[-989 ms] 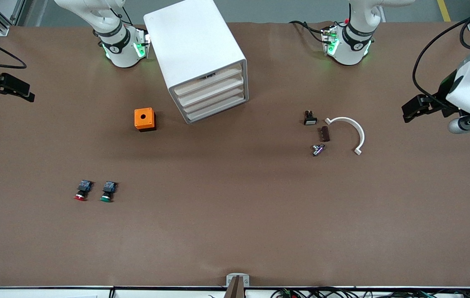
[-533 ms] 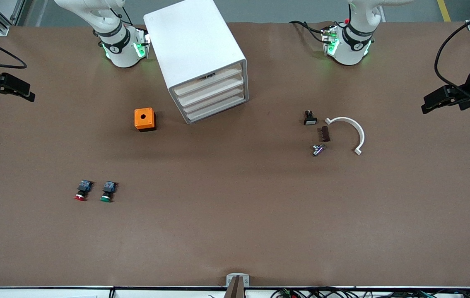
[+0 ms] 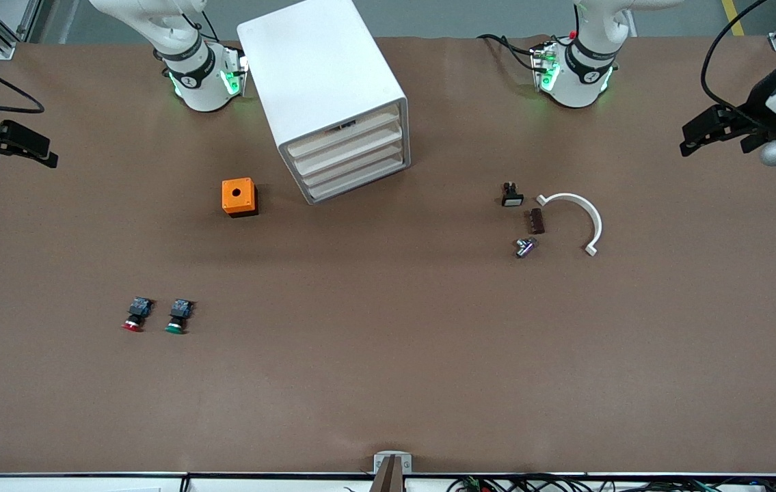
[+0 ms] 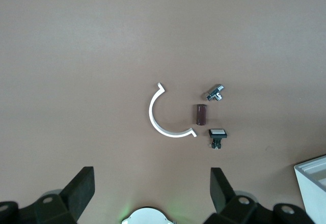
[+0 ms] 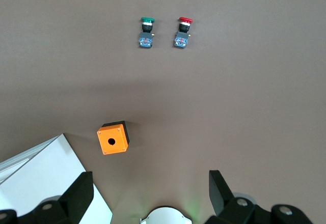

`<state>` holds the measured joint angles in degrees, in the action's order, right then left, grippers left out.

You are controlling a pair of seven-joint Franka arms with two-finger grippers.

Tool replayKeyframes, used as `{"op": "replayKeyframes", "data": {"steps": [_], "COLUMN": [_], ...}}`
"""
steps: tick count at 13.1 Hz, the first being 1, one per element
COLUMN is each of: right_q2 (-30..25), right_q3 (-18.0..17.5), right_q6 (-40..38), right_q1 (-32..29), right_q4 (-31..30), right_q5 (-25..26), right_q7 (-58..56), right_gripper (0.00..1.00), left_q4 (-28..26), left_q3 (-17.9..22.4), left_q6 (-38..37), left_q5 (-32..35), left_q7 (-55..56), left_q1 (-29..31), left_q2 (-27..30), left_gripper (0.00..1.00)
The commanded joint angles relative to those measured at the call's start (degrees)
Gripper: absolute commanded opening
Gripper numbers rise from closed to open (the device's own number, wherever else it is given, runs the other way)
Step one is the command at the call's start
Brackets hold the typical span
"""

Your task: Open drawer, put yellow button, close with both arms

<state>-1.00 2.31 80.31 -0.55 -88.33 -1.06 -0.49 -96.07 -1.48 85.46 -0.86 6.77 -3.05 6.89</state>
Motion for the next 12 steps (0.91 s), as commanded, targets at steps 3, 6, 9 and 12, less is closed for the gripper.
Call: {"op": "replayKeyframes", "data": {"steps": [3,6,9,12], "right_q2": [0.30,0.30,0.30,0.21], "right_q3": [-0.64,-0.64,-0.55,-0.55], "right_q6": [-0.68,-0.68,-0.77,-0.77], "right_q1": [-0.94,-1.03,-1.21,-1.12], "right_q4": [0.88,0.88,0.96,0.96], "right_q5": [0.27,0.71,0.89,0.89], "right_q7": [-0.65,-0.74,-0.74,-0.74], "right_gripper": [1.00,1.00,1.00,1.00], "left_q4": [-2.01,-1.92,-1.66,-1.57], "left_q3": [-2.02,-3.27,-3.27,-3.01], "left_q6": [2.16,2.51,2.51,2.51], "left_q5": [3.22,4.12,3.85,3.41], "left_q7": [-0.53,-0.09,-0.53,-0.35], "left_q1": [-0.55,-0.47,-0.38,-0.29], "left_q2": [1.38,1.20,0.94,0.85], "left_gripper": [1.00,1.00,1.00,1.00]}}
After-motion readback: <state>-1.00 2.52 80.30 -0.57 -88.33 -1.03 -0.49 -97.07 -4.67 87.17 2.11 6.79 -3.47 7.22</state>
